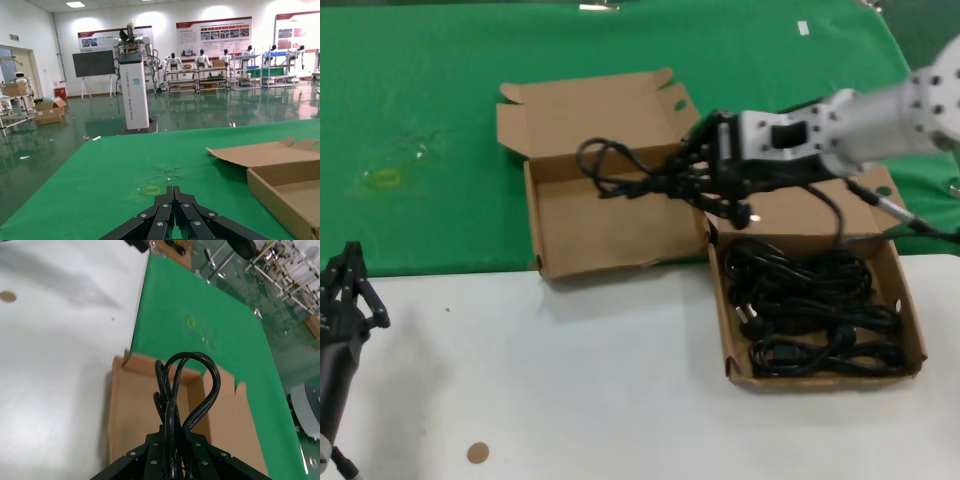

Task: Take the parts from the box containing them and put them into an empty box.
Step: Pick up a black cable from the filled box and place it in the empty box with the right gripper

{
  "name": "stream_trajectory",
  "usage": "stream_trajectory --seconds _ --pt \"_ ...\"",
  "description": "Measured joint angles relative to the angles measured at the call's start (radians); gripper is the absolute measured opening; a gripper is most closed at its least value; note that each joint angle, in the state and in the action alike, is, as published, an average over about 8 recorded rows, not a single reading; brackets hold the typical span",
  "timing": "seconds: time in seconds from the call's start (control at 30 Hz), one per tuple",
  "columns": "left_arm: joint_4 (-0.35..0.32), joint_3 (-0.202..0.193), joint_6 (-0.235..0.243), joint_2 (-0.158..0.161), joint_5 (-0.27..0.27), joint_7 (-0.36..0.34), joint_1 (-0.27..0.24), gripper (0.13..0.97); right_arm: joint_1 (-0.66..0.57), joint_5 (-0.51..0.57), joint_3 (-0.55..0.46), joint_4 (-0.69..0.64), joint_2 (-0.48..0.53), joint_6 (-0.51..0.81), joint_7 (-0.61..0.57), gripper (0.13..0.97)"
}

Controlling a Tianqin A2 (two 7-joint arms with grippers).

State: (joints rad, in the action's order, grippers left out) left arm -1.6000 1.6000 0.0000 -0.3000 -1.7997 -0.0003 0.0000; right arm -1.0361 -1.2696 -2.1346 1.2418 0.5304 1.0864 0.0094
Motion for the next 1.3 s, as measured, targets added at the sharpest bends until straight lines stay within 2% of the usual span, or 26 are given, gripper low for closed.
stream_trajectory --seconds 0.37,0.73,1.3 --pt "0.0 0.0 0.0 0.0 0.0 0.0 0.0 0.152 -0.073 0.037 -0.054 -0.183 -0.168 -0.067 -0.056 0.206" --pt "0.0 0.0 0.0 0.0 0.0 0.0 0.0 0.152 -0.138 0.024 -0.064 -0.439 -0.294 -0.146 -0.18 0.206" --pt "0.0 0.0 0.0 0.0 0.0 0.0 0.0 0.152 -0.262 -0.014 -0.045 -0.8 -0.413 -0.203 -0.353 0.205"
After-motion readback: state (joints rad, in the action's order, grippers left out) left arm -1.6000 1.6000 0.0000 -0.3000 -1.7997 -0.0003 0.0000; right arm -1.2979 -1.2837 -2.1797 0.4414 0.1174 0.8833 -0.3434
